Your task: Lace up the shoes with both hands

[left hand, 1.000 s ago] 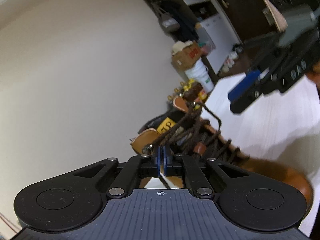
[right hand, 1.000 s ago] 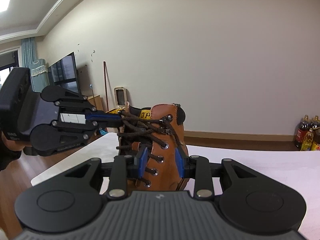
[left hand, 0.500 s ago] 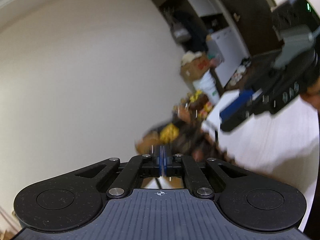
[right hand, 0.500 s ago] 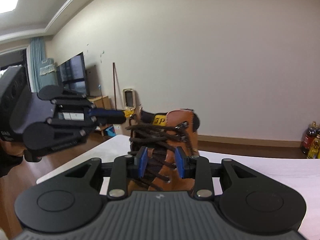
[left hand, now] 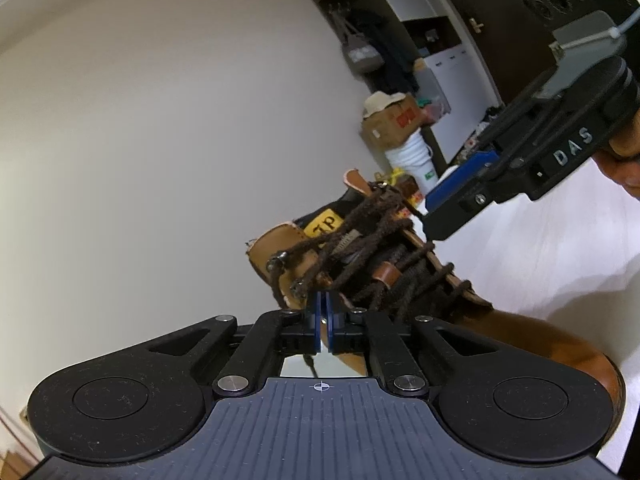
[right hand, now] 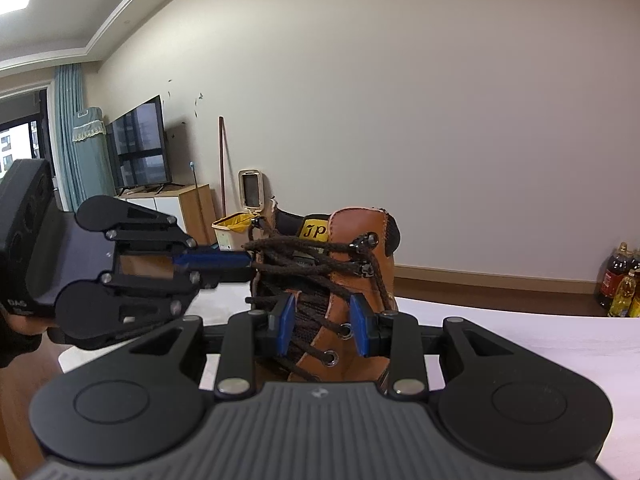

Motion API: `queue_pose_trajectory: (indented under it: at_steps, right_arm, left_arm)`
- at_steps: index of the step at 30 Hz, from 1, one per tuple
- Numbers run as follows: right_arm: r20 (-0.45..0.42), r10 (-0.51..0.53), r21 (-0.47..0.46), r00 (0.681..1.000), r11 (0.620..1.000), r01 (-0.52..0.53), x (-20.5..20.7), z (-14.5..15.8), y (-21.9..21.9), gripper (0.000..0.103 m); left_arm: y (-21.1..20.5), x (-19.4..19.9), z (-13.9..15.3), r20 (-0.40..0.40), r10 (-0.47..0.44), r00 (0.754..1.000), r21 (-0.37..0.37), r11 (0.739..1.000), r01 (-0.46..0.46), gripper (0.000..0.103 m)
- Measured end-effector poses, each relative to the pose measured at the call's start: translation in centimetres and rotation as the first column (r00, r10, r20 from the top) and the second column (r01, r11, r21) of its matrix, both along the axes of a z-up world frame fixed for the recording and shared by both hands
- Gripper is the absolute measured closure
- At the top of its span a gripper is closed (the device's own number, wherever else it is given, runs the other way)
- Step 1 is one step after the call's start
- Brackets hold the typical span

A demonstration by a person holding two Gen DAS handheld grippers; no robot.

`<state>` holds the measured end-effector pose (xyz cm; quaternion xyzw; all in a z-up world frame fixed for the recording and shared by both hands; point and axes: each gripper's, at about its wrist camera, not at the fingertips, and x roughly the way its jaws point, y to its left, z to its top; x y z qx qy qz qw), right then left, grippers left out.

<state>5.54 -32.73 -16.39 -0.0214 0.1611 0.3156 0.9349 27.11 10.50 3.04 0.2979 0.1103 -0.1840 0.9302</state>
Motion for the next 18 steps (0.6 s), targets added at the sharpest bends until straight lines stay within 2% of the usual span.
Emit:
queue_pose_trajectory:
  at_steps: [3, 6, 8, 11, 12, 13, 16, 17, 18]
  right_arm:
    - [0.01, -0.001, -0.004, 1.0, 1.0, 0.001, -1.1, -0.1, -3.4, 0.069]
    - [0.039, -0.004, -0.008, 0.999, 1.0, 0.005, 0.8, 0.7, 0.0, 0.069]
    - [0.108, -0.001, -0.071, 0.994, 0.997, 0.009, -0.8, 0.9, -2.2, 0.07]
    - [0.192, 0.018, -0.18, 0.981, 0.983, 0.017, 1.7, 1.7, 4.6, 0.07]
    - [0.202, 0.021, -0.193, 0.979, 0.981, 0.018, 3.8, 2.0, 9.0, 0.07]
    - [0.224, 0.03, -0.222, 0.974, 0.975, 0.021, 4.2, 2.1, 10.5, 0.07]
    - [0.269, 0.054, -0.293, 0.962, 0.956, 0.028, 2.5, 1.5, 8.7, 0.07]
    - [0.275, 0.06, -0.306, 0.96, 0.951, 0.028, 2.3, 1.4, 8.7, 0.072]
    - [0.276, 0.059, -0.308, 0.959, 0.951, 0.03, 1.3, 1.2, 6.5, 0.077]
  left_arm:
    - [-0.2, -0.1, -0.2, 0.012, 0.003, 1.0, 0.014, 1.0, -0.003, 0.1]
    - [-0.2, -0.4, -0.2, 0.019, 0.007, 1.0, 0.028, 1.0, -0.008, 0.099]
    - [0.0, -0.6, -0.1, 0.017, 0.006, 1.0, 0.024, 1.0, -0.006, 0.096]
    - [0.1, -1.0, 0.1, 0.023, -0.001, 1.0, 0.023, 1.0, 0.001, 0.094]
    - [0.1, -1.3, 0.1, 0.034, -0.004, 0.999, 0.022, 1.0, 0.003, 0.093]
    - [0.2, -1.5, 0.2, 0.046, -0.007, 0.999, 0.021, 1.0, 0.006, 0.093]
    - [0.3, -1.9, 0.7, 0.082, -0.011, 0.997, 0.022, 1.0, 0.009, 0.093]
    - [0.2, -1.9, 0.7, 0.084, -0.011, 0.996, 0.024, 1.0, 0.009, 0.093]
    - [0.2, -1.7, 0.9, 0.089, -0.014, 0.996, 0.028, 1.0, 0.011, 0.093]
